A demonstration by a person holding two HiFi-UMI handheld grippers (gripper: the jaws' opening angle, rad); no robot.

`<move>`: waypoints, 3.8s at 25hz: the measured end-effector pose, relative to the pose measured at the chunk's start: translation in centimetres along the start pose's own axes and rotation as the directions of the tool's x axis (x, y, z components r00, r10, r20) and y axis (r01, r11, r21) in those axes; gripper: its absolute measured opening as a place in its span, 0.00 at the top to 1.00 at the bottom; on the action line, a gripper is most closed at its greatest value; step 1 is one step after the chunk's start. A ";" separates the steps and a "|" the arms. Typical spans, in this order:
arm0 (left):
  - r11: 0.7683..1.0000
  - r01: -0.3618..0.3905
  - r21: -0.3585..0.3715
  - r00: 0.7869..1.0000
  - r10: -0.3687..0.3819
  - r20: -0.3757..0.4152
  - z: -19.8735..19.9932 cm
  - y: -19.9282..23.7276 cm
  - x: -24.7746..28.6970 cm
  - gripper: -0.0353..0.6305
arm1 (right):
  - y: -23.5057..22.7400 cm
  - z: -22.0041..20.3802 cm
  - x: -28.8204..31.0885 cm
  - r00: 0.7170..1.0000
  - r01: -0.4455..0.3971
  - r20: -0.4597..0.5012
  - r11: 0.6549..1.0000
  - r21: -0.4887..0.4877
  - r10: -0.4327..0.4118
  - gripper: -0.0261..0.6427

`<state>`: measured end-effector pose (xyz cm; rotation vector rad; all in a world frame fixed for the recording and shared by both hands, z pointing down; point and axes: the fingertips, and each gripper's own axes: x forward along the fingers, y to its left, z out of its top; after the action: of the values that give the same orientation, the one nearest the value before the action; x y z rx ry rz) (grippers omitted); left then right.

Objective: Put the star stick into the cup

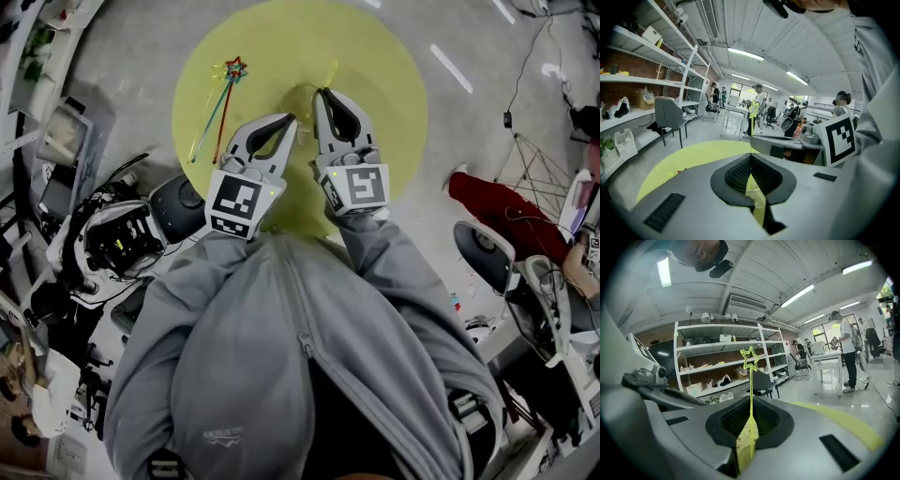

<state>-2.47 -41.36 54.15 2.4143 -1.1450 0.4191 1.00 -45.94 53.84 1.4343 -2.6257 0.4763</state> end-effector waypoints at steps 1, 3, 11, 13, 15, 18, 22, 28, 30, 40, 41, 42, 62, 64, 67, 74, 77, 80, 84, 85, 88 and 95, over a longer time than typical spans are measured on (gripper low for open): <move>1.000 0.003 -0.001 1.000 -0.003 0.000 -0.1 0.0 0.1 0.92 | 0.1 -0.2 0.0 1.000 0.001 -0.003 1.000 0.004 0.000 0.90; 1.000 0.008 0.000 1.000 -0.008 0.000 -0.2 0.0 0.2 0.92 | 0.2 -0.4 0.2 1.000 -0.004 -0.007 1.000 0.006 0.004 0.90; 1.000 0.002 0.001 1.000 -0.002 -0.003 -0.3 0.3 0.2 0.92 | 0.4 -1.6 0.5 0.999 -0.018 -0.045 1.000 0.022 0.019 0.90; 1.000 0.002 0.001 1.000 -0.002 -0.003 -0.3 0.3 0.1 0.92 | 0.4 -1.7 0.5 0.998 -0.021 -0.050 0.999 0.030 0.023 0.90; 1.000 0.001 0.000 1.000 -0.001 -0.003 -0.3 0.2 0.0 0.92 | 0.6 -1.7 0.4 0.998 -0.031 -0.050 0.999 0.036 0.033 0.90; 1.000 0.000 0.002 1.000 0.000 0.000 -0.3 0.1 -0.3 0.92 | 1.0 -1.9 0.2 0.998 -0.039 -0.053 0.999 0.031 0.041 0.90; 1.000 0.001 0.006 1.000 -0.001 0.008 -0.4 -0.3 -0.7 0.92 | 1.3 -2.0 -0.5 0.998 -0.031 -0.061 0.999 0.019 0.032 0.90; 1.000 -0.001 0.006 1.000 0.001 0.013 -0.1 -1.2 -1.9 0.92 | 1.6 -1.2 -2.3 0.998 -0.006 -0.059 1.000 0.004 0.007 0.90; 1.000 -0.003 0.010 0.999 0.003 0.035 0.5 -1.7 -2.3 0.92 | 1.6 -0.9 -3.2 0.998 0.006 -0.064 1.000 -0.006 -0.006 0.90; 1.000 -0.019 0.019 0.993 0.016 0.116 2.5 -5.0 -6.2 0.92 | 3.2 2.1 -8.7 0.998 0.052 -0.042 0.998 -0.021 -0.053 0.90; 0.999 -0.023 0.024 0.992 0.020 0.125 2.7 -5.4 -6.6 0.92 | 3.5 2.6 -9.3 0.998 0.057 -0.033 0.998 -0.025 -0.058 0.90; 0.999 -0.027 0.027 0.991 0.023 0.135 2.9 -5.8 -7.2 0.92 | 3.7 3.1 -10.0 0.998 0.062 -0.026 0.998 -0.026 -0.063 0.90; 0.987 -0.125 0.099 0.952 0.091 0.294 5.0 -16.4 -17.4 0.92 | 7.0 10.0 -25.4 0.986 0.087 0.147 0.994 -0.061 -0.077 0.91; 0.987 -0.126 0.101 0.947 0.089 0.309 5.6 -17.0 -18.5 0.92 | 7.9 10.6 -26.2 0.983 0.086 0.166 0.994 -0.069 -0.074 0.91; 0.986 -0.134 0.103 0.937 0.092 0.338 6.7 -17.4 -20.3 0.92 | 9.6 11.8 -27.1 0.979 0.089 0.191 0.991 -0.098 -0.069 0.91; 0.974 -0.186 0.127 0.911 0.122 0.394 8.4 -17.1 -23.6 0.92 | 12.4 13.4 -28.0 0.973 0.095 0.221 0.987 -0.129 -0.065 0.91; 0.972 -0.194 0.129 0.909 0.129 0.396 8.3 -16.7 -24.3 0.92 | 13.6 13.9 -27.9 0.967 0.092 0.248 0.987 -0.131 -0.057 0.91; 0.972 -0.197 0.125 0.909 0.134 0.395 8.0 -16.1 -24.7 0.92 | 14.6 13.3 -27.7 0.970 0.087 0.237 0.985 -0.148 -0.050 0.91; 0.973 -0.189 0.129 0.912 0.126 0.390 7.5 -15.6 -24.8 0.92 | 15.4 12.4 -27.4 0.974 0.080 0.221 0.986 -0.146 -0.046 0.91; 0.975 -0.183 0.129 0.914 0.120 0.388 7.4 -15.5 -24.8 0.92 | 15.6 12.2 -27.3 0.974 0.079 0.220 0.987 -0.143 -0.047 0.91; 0.977 -0.167 0.135 0.915 0.102 0.391 7.3 -15.5 -24.8 0.92 | 15.9 12.0 -27.3 0.973 0.083 0.223 0.987 -0.138 -0.050 0.91; 0.977 -0.151 0.150 0.920 0.083 0.384 6.9 -15.7 -24.5 0.92 | 15.8 11.8 -27.2 0.973 0.081 0.226 0.988 -0.132 -0.050 0.91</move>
<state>-4.54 -19.97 33.41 2.6671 -1.4759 0.0932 3.26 -20.02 32.51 1.6064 -2.7029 0.1254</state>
